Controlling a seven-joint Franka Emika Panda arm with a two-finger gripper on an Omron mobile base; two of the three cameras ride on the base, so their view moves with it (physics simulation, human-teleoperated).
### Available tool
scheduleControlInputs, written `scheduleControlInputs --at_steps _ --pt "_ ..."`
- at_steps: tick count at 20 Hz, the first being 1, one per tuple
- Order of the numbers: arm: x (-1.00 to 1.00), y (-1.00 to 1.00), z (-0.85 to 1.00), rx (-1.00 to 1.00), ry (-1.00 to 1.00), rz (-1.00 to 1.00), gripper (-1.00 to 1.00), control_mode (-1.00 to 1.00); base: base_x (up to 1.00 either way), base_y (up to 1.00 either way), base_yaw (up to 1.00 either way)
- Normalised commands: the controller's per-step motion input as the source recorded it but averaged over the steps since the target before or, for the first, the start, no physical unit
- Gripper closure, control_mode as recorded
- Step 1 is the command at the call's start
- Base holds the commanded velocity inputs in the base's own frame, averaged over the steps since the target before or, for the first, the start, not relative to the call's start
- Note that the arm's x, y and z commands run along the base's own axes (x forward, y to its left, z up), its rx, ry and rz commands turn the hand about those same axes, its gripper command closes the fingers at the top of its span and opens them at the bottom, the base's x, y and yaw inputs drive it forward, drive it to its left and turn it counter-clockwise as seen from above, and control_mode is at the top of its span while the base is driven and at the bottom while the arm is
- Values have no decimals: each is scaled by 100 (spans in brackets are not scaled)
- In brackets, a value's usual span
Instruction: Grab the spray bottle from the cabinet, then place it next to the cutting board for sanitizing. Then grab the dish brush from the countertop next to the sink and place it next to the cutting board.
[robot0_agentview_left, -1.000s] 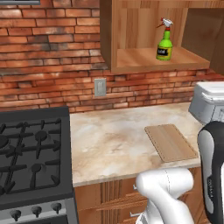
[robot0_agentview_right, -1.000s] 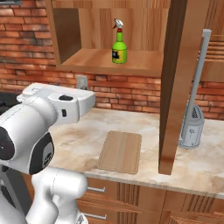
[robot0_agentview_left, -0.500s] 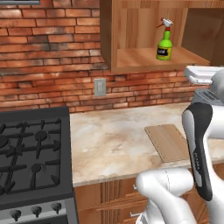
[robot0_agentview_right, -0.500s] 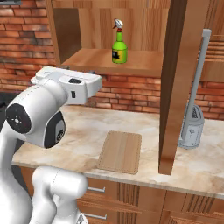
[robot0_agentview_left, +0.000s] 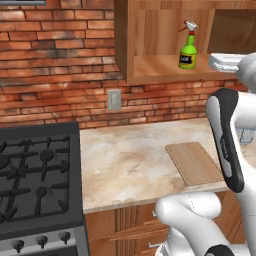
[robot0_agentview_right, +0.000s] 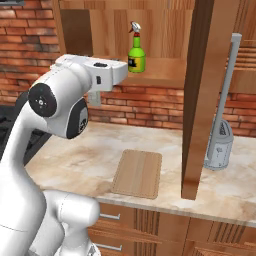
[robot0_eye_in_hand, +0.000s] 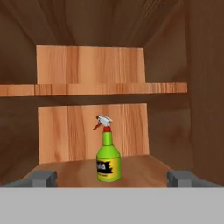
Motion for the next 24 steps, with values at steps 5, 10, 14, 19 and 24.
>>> scheduleControlInputs --at_steps 5,10,14,19,24 --pt "53 0 4 0 13 2 -100 -100 0 0 0" --pt "42 0 0 0 11 0 -100 -100 0 0 0" --pt "40 0 0 0 7 0 -100 -100 0 0 0" --pt "38 0 -6 0 0 0 -100 -100 0 0 0" --pt "40 0 -5 0 0 0 -100 -100 0 0 0"
